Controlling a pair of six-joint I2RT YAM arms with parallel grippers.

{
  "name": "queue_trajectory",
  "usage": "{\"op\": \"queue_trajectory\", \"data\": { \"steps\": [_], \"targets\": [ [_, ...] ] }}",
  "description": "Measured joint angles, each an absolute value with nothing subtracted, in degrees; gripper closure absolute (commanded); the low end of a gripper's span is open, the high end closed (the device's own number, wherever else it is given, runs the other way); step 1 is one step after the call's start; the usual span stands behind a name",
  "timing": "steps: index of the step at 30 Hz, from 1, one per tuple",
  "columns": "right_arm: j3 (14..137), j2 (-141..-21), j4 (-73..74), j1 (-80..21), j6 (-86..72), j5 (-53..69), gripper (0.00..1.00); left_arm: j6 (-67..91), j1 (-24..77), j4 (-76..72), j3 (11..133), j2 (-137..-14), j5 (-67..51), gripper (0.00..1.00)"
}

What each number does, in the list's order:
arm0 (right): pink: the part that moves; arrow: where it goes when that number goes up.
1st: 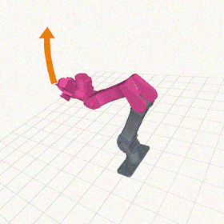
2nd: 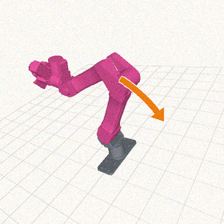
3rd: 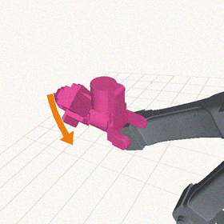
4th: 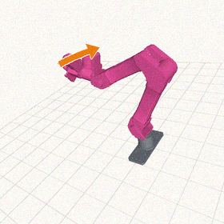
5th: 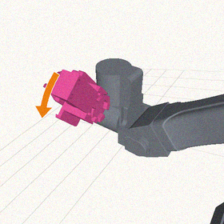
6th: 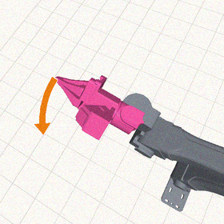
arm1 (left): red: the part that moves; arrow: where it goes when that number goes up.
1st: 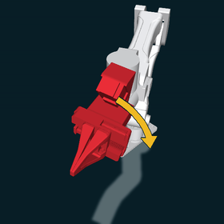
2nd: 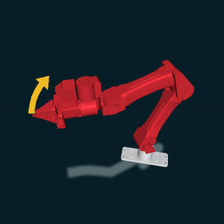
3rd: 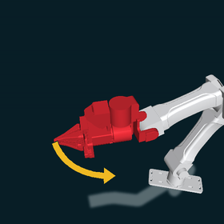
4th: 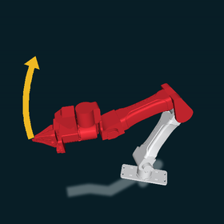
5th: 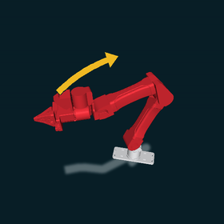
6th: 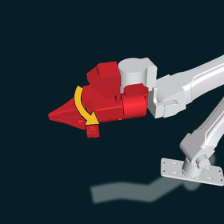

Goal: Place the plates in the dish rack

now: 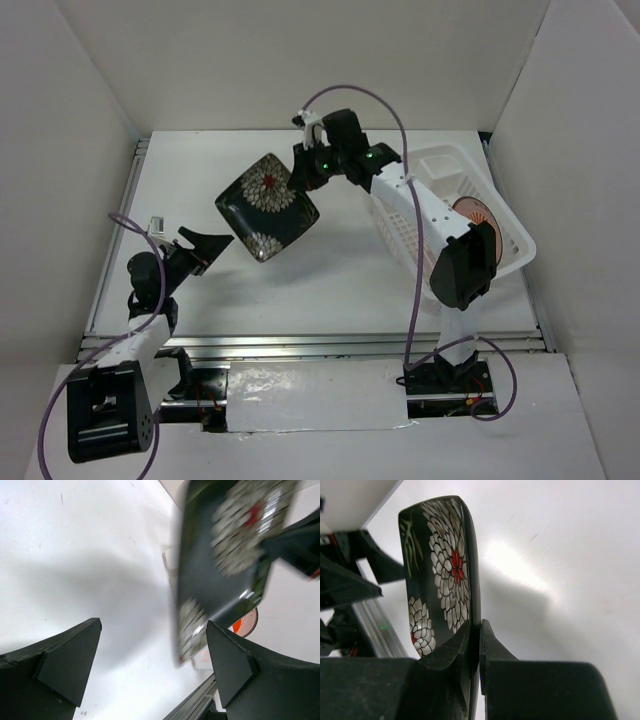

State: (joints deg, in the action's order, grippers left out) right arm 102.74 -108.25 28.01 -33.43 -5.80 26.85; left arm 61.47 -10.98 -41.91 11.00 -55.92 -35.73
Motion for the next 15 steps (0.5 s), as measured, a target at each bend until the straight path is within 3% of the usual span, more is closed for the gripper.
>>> {"op": "queue_trajectory", "data": {
  "steps": [6, 15],
  "targets": [
    [127.3, -108.5, 44.8, -27.9, -1.6, 18.7, 1.00, 60.2, -11.0, -37.2, 11.1, -49.9, -34.6, 0.01],
    [114.5, -90.5, 54.1, -11.6, 3.3, 4.2, 1.00, 58.7, -11.0, -32.3, 11.2, -47.2, -32.2, 0.01]
  ]
}}
